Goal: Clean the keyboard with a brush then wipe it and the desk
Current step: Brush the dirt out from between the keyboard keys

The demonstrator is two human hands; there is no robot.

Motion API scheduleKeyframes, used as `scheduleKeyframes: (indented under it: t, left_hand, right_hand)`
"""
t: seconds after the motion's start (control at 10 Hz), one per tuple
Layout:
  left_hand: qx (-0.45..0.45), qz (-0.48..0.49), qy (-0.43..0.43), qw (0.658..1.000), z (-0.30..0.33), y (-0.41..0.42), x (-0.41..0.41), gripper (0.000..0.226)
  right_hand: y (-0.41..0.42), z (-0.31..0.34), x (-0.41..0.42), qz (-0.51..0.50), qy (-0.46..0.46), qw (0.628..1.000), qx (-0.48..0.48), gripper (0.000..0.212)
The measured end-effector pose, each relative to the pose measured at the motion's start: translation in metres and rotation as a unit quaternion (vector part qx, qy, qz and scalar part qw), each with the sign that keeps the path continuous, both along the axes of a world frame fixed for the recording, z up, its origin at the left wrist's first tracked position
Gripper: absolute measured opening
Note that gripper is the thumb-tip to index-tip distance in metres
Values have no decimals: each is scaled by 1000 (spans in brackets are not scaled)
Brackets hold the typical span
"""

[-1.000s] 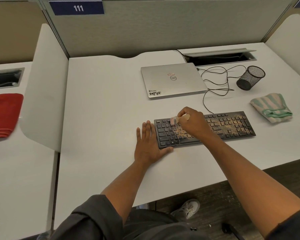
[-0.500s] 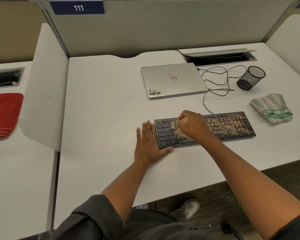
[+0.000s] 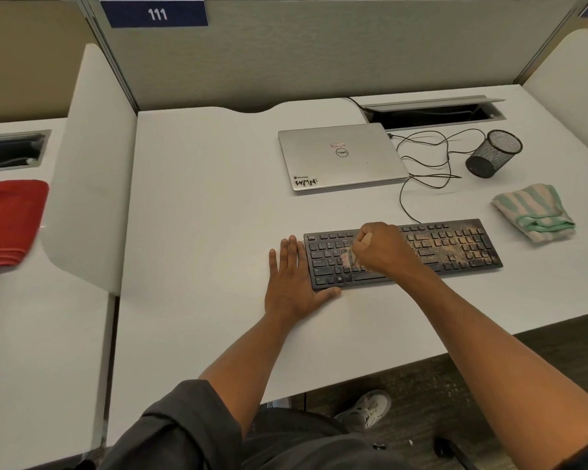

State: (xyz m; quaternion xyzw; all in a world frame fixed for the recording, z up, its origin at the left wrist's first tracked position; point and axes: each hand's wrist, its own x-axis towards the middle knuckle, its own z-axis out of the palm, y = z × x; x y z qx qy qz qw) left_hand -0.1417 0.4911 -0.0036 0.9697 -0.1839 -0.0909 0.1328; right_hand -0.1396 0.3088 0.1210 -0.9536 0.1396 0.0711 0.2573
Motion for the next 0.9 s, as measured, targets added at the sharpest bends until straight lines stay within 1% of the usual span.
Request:
scheduleKeyframes:
  t: [0.1, 0.2, 0.3, 0.4, 0.6, 0.7, 0.8, 0.9]
  left_hand:
    - [2, 0, -2, 1000, 0, 0, 1, 133]
    - [-1, -1, -3, 1000, 0, 0, 0, 132]
    - [-1, 0, -1, 1000, 0, 0, 0, 133]
    - [0, 0, -1, 1000, 0, 1, 0, 133]
    - [3, -1, 1, 1000, 1, 0, 0, 132]
    - [4, 0, 3, 1000, 1, 0, 1, 132]
    - [5, -1, 0, 1000, 0, 0, 1, 132]
    - [4, 0, 0, 1000, -1, 0, 1, 132]
  right_hand:
    - [-2, 2, 0, -6, -12, 1000, 3, 9]
    - [-3, -1, -3, -27, -40, 998, 28, 2]
    - [-1, -2, -3, -29, -19, 999, 25, 2]
    - [-2, 2, 2, -12, 14, 1000, -8, 9]
    - [2, 2, 3, -26, -31, 999, 30, 5]
    - [4, -1, 2, -18, -4, 1000, 16, 7]
    - [2, 3, 5, -29, 27, 999, 27, 12]
    - [2, 5, 5, -32, 4, 999, 29, 11]
